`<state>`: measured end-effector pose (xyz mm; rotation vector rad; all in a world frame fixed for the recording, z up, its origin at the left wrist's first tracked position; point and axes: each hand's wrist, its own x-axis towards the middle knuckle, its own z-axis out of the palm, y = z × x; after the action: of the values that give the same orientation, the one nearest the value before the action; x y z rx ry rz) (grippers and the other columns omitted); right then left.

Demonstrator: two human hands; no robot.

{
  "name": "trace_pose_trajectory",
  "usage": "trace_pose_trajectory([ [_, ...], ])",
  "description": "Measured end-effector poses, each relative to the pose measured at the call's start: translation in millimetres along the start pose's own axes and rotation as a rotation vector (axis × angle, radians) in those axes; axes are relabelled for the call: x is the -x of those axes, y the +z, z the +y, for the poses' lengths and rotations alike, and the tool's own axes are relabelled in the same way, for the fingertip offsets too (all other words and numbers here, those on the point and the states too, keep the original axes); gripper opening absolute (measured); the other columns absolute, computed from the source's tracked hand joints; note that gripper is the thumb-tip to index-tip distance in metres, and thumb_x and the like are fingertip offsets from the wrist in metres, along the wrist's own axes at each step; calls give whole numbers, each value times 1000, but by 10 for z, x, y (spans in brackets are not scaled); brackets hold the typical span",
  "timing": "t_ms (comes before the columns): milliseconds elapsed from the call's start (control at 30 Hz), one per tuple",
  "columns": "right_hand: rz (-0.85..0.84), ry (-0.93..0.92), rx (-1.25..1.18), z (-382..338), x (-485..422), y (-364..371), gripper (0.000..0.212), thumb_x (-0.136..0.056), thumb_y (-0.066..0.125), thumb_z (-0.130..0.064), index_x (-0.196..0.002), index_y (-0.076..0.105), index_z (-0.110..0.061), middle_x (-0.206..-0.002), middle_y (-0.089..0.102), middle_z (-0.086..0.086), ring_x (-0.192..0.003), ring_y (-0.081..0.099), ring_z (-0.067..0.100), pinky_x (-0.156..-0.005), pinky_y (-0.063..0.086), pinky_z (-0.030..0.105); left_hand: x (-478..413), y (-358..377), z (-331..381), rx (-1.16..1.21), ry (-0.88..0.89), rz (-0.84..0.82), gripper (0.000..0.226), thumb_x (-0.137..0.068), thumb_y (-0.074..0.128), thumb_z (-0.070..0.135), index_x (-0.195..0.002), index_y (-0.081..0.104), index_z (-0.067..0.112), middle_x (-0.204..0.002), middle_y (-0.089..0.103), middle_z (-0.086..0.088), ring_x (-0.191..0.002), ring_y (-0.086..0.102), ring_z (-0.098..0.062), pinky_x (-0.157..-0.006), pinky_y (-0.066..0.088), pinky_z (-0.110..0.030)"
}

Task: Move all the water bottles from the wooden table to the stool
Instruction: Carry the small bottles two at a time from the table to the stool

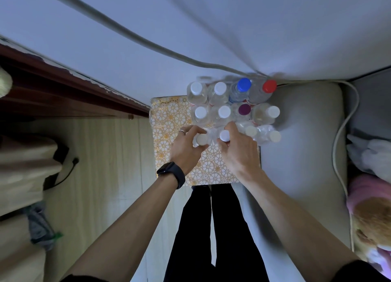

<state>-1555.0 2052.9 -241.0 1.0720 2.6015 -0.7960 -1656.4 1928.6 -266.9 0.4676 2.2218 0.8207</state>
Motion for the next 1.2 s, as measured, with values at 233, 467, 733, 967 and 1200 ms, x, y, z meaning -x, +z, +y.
trace_pose_trajectory([
  [233,28,-13,46,85,-41,11,29,-99,56,-30,-120,41,-17,-79,61,8,-73,63,34,-56,35,35,-40,4,205,17,-21,18,33,-77,81,25,-97,59,40,-131,42,11,-94,64,-22,-86,56,-43],
  [467,-27,-43,-60,52,23,77,42,-97,60,-32,-131,37,-23,-86,68,4,-78,68,29,-59,52,39,66,-39,135,-180,13,10,54,-81,76,25,-125,47,36,-145,30,1,-111,59,-30,-81,56,-42],
  [733,304,-15,203,463,249,-292,49,-76,79,-34,-120,59,-25,-110,59,3,-103,49,29,-68,49,40,40,129,249,-725,425,73,73,-76,80,41,-136,41,28,-127,53,-11,-116,52,-34,-101,43,-60],
  [967,144,-89,246,809,8,-262,51,-79,81,-35,-125,61,-26,-119,65,-1,-113,50,31,-74,51,45,-82,340,222,-627,458,72,58,-69,88,28,-116,55,24,-110,69,-6,-106,60,-37,-81,54,-56],
  [1200,53,-34,98,884,50,-321,64,-78,83,-25,-134,52,-23,-132,53,3,-122,44,30,-78,56,43,-27,359,254,-735,396,142,48,-73,84,31,-115,62,23,-112,69,-4,-106,59,-36,-89,48,-60],
])
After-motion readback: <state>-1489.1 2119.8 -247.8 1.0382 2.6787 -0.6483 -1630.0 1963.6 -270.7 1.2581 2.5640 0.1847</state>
